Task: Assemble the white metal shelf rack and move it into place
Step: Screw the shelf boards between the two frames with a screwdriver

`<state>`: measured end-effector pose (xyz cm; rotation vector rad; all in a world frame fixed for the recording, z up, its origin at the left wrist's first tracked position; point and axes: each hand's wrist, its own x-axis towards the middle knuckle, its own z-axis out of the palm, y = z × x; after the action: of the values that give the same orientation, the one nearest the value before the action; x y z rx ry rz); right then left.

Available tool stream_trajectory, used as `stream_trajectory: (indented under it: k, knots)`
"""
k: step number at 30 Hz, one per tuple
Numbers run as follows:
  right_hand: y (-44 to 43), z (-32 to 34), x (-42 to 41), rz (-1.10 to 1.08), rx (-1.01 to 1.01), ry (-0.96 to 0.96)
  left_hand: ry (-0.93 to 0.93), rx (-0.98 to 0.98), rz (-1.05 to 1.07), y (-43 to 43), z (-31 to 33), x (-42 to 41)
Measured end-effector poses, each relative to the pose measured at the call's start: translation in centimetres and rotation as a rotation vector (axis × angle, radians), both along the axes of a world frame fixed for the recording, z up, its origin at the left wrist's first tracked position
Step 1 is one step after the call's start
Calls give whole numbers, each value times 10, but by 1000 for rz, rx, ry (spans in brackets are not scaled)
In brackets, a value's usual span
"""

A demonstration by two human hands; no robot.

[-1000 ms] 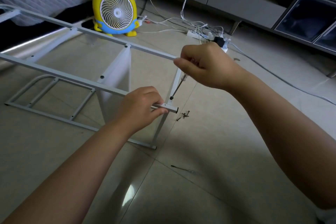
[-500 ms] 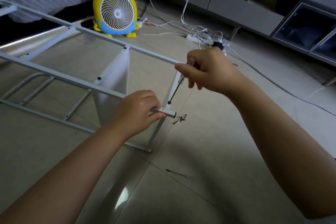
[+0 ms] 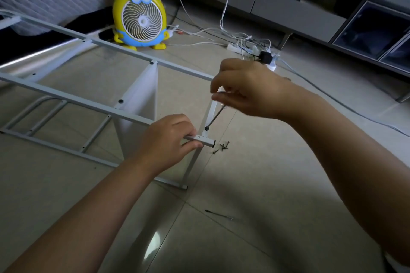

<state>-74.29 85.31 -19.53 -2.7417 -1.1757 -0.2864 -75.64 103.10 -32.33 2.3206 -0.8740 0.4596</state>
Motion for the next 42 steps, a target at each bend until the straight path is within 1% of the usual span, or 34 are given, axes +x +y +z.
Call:
stream_trajectory:
  k: [5,8,11,14,17,19,20,23,25,27,29,31,33,34,36,39,42]
  knots:
    - [-5,13,-2,39,-42,148,-21,-11,-9,1,1,2]
    - [-10,20,-2,-10,31,203,-19,-9,4,1,-1,3]
    - [-14,17,-3,-75,61,253,-20,-21,9,0,-2,2]
    - [-10,13,-6,-133,47,203,-26,-34,-3,0,-1,2]
    - [-6,14,-6,-219,-19,140,-26,-41,-6,0,-2,1]
    - [0,13,-9,-258,-4,115,-18,-24,6,0,-2,0]
    - [3,11,-10,-295,-8,106,-19,-15,13,0,-2,0]
    - [15,5,-12,-509,-92,62,-13,-8,2,-1,-2,1]
    - [24,6,-12,-550,-167,50,-3,10,0,-1,-1,1]
    - [31,10,-13,-516,-240,44,-10,14,4,-1,0,0]
    - [34,15,-13,-447,-230,79,-18,15,5,-1,0,-1]
    - [31,22,-13,-359,-203,202,-19,26,10,-1,-1,-2]
    - [27,29,-12,-284,-235,312,-17,30,13,-2,0,-3]
    - [26,32,-11,-264,-277,312,-20,30,14,-2,1,-3]
    - [24,36,-9,-240,-333,254,-27,37,22,-3,2,-3]
    - [22,36,-7,-223,-319,174,-40,54,27,-3,0,-3]
    - [21,31,-11,-230,-271,161,-63,42,33,-3,-1,-4]
